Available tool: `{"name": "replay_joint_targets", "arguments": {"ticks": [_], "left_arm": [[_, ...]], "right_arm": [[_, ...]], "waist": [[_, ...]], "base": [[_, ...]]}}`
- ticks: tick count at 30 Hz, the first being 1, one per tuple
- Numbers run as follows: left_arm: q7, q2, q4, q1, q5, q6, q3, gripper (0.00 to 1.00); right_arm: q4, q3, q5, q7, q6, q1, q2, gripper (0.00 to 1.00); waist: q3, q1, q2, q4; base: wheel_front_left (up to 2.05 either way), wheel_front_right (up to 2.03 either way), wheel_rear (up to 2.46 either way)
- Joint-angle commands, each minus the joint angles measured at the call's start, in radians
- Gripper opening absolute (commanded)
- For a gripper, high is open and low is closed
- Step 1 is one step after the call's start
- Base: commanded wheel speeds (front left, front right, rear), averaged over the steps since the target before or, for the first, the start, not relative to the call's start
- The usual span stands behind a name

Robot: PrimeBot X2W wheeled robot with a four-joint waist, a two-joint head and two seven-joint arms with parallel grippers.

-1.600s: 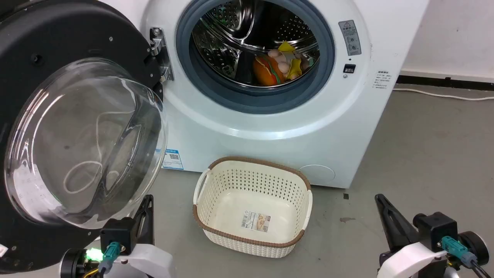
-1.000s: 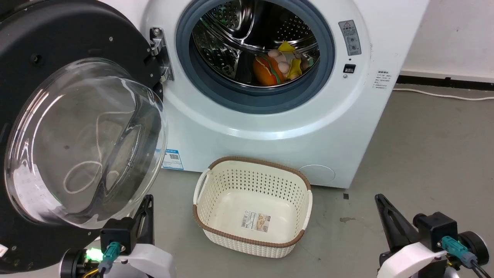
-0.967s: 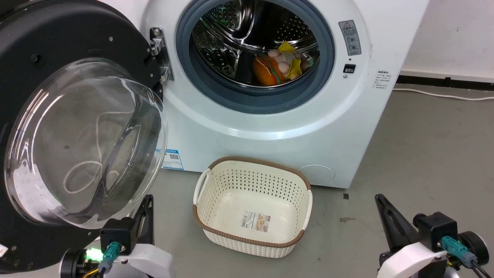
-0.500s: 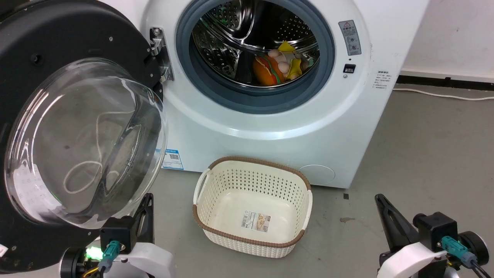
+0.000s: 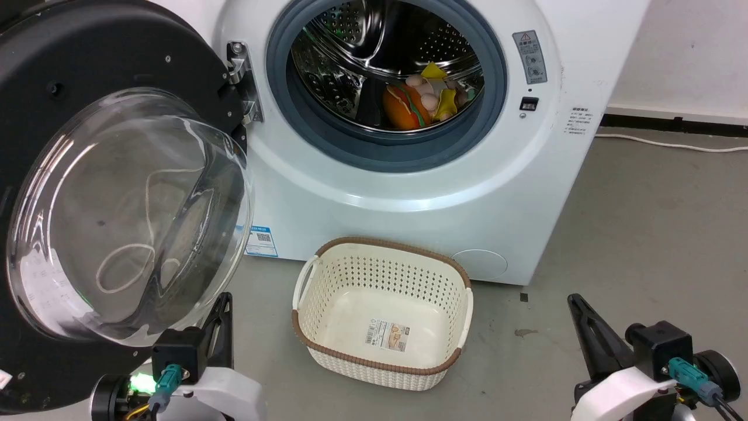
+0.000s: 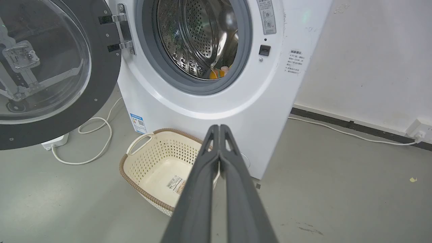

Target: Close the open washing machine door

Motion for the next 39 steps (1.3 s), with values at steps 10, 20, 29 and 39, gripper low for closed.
{"name": "replay_joint_targets", "arguments": {"ticks": [10, 20, 29, 39], "left_arm": [[-0.008, 0.0, 0.001, -0.001, 0.0, -0.001, -0.006, 1.0], [-0.029, 0.001, -0.001, -0.002, -0.001, -0.002, -0.015, 1.0], [-0.048, 0.004, -0.003, -0.001, -0.003, -0.003, -0.022, 1.0], [-0.068, 0.01, -0.008, 0.001, -0.005, -0.003, -0.027, 1.0]], "right_arm": [[0.001, -0.004, 0.008, -0.008, 0.0, 0.003, 0.0, 1.0], [-0.004, -0.016, 0.018, -0.029, 0.0, 0.01, 0.0, 1.0], [-0.003, -0.014, 0.028, -0.048, 0.0, 0.018, 0.001, 1.0], [-0.006, -0.001, 0.03, -0.068, 0.0, 0.026, 0.001, 1.0]], "waist": [[0.0, 0.0, -0.0001, 0.0], [-0.003, 0.0, -0.0001, 0.011], [-0.008, 0.0, -0.0001, 0.043], [-0.014, 0.0, -0.0001, 0.104]], "base": [[0.0, 0.0, 0.0], [0.0, 0.0, 0.0], [0.0, 0.0, 0.0], [0.0, 0.0, 0.0]]}}
